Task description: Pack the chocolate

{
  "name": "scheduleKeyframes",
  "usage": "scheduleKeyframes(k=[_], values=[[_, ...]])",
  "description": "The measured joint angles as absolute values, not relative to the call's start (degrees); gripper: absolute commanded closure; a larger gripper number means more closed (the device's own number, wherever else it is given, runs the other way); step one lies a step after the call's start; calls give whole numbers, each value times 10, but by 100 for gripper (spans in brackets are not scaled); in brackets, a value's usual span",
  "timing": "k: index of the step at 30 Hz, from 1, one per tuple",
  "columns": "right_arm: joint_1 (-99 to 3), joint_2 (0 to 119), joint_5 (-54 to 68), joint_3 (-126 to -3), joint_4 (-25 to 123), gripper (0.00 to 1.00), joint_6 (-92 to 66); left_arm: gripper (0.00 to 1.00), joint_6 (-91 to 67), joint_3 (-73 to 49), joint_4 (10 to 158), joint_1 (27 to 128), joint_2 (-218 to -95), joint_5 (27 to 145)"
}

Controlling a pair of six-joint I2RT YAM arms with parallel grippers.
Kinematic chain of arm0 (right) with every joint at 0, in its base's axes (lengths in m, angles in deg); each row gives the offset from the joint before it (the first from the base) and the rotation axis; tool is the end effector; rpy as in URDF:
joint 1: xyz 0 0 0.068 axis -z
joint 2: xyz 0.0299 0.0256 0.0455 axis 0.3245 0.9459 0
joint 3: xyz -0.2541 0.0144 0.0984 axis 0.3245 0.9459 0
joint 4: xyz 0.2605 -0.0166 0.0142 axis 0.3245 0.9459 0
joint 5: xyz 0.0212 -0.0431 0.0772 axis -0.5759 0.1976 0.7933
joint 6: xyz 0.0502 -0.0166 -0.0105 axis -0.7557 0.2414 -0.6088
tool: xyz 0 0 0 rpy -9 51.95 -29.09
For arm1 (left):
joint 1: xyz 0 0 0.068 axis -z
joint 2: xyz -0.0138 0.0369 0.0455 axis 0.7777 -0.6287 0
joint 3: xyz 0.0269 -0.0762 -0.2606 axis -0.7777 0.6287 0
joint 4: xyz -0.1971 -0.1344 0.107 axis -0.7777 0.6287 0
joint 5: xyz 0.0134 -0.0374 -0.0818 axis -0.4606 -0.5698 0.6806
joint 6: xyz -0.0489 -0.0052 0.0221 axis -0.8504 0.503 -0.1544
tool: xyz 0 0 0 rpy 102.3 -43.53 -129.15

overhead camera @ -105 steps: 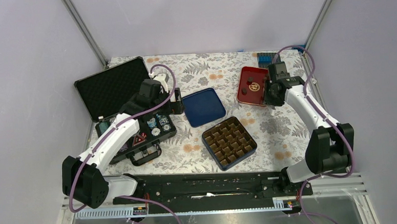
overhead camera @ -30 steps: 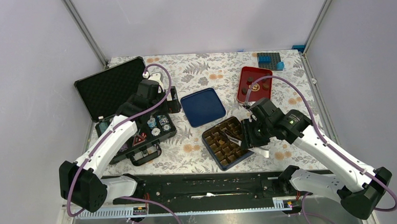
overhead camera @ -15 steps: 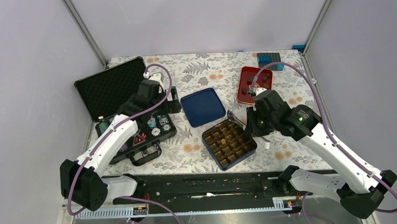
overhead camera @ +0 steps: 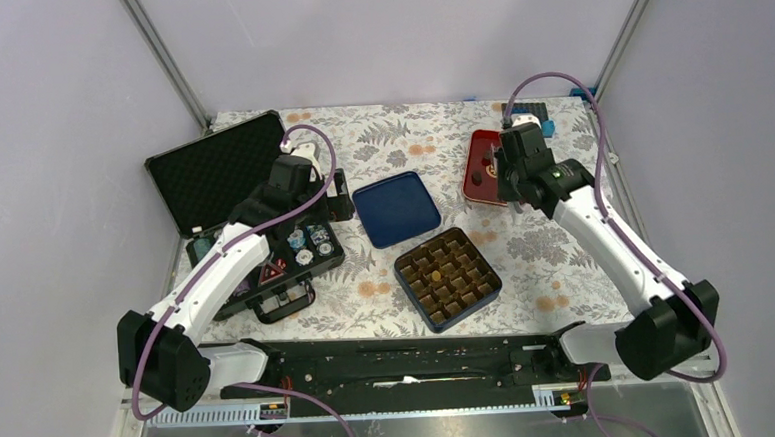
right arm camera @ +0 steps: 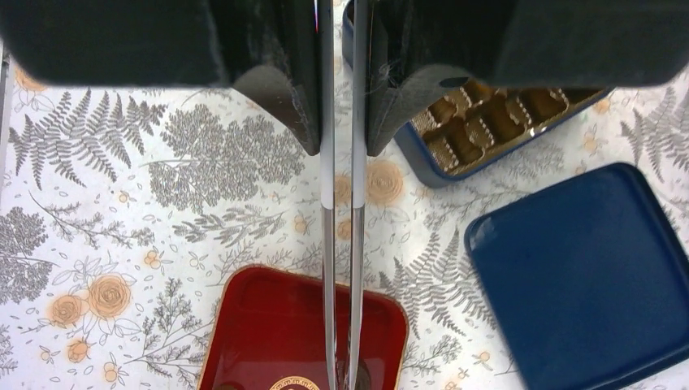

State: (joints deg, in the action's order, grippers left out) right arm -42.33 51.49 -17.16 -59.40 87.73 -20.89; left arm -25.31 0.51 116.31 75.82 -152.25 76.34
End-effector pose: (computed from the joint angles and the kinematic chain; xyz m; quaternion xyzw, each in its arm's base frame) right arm 0.2534 0.0988 0.3424 -0.0123 0.9072 0.0087 0.4203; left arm 0.2452 -0.1122 0.3000 -0.0044 0.9133 -0.1593 0.3748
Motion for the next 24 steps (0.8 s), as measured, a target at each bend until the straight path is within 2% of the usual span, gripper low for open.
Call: scheduleKeyframes(k=[9, 19, 24], values=[[-388, 591, -150, -586, 812, 69, -185, 1, -248, 5, 1163, 758, -1531, 761], [-385, 604, -140, -566, 802, 63, -180, 1, -241, 5, 1163, 758, -1530, 756], [-385, 604, -134, -549, 802, 56, -180, 1, -239, 5, 1163, 758, -1530, 756]])
